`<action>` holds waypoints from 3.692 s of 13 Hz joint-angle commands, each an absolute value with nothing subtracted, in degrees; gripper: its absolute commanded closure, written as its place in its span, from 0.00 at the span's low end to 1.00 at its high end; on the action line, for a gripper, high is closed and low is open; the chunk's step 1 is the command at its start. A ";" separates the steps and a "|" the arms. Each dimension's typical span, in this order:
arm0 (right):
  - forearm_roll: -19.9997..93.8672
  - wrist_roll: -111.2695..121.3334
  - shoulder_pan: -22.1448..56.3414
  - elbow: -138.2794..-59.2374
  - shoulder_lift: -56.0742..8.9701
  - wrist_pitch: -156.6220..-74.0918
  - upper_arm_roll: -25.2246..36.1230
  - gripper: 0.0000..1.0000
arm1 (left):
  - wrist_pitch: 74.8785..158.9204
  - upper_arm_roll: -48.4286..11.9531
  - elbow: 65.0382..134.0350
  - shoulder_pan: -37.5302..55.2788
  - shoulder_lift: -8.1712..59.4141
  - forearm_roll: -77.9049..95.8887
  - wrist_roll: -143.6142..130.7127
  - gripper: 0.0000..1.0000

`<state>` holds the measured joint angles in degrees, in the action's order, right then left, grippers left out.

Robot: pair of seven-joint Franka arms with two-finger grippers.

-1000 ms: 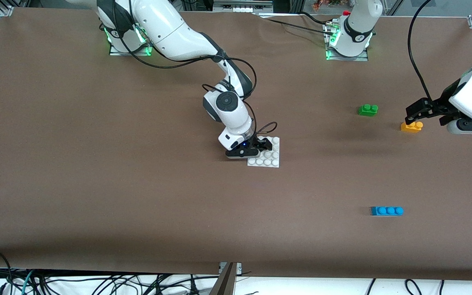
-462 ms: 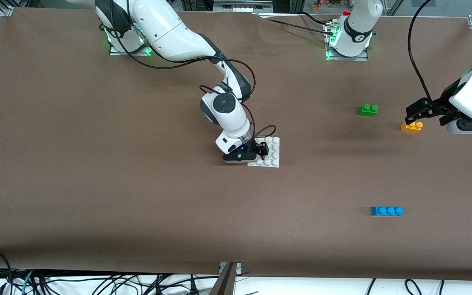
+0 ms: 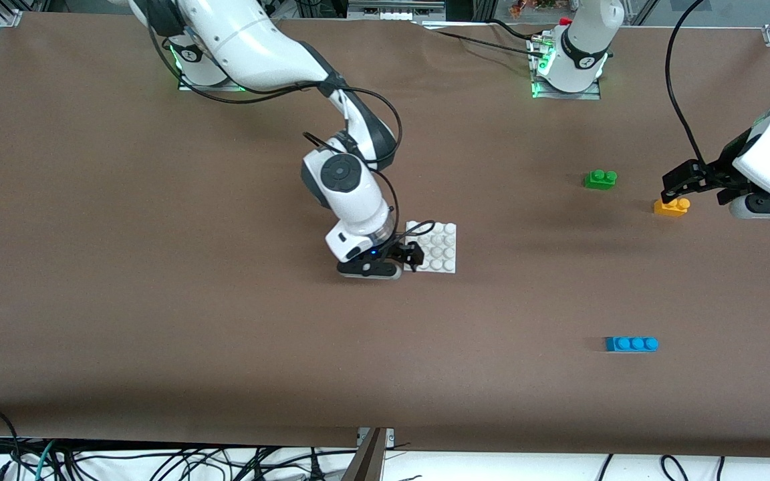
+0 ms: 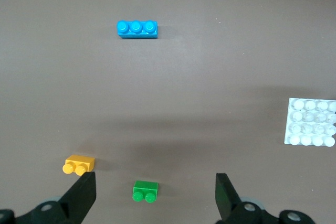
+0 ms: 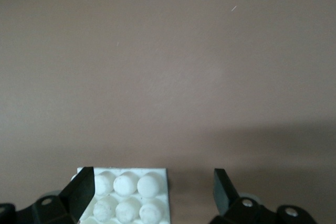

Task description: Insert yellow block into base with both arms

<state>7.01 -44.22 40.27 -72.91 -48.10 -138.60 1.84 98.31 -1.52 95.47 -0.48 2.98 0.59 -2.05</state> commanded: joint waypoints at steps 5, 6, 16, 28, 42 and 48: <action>7.03 -28.16 27.10 -80.59 -25.17 -107.54 1.67 0.00 | 96.86 -1.32 93.34 -0.44 3.96 0.79 -2.72 0.00; 6.94 -25.17 24.29 -80.86 -22.09 -102.44 1.67 0.00 | 96.86 -1.32 93.51 -0.61 4.04 0.79 -2.38 0.00; 3.52 -8.88 5.02 -93.52 0.09 -87.28 0.36 0.00 | 97.73 -0.88 93.69 -8.16 7.46 0.70 7.09 0.00; 0.88 -6.51 5.45 -89.13 -3.08 -86.75 -0.09 0.00 | 119.23 -0.88 115.98 -21.44 8.97 -4.22 27.07 0.00; -1.41 -2.21 5.10 -85.87 -3.16 -85.17 0.09 0.00 | 154.16 -1.05 138.34 -27.07 16.08 -4.22 37.00 0.00; -1.23 -2.55 5.10 -85.87 -3.16 -85.17 0.09 0.00 | 154.16 -1.23 138.16 -28.65 18.46 -4.13 37.00 0.47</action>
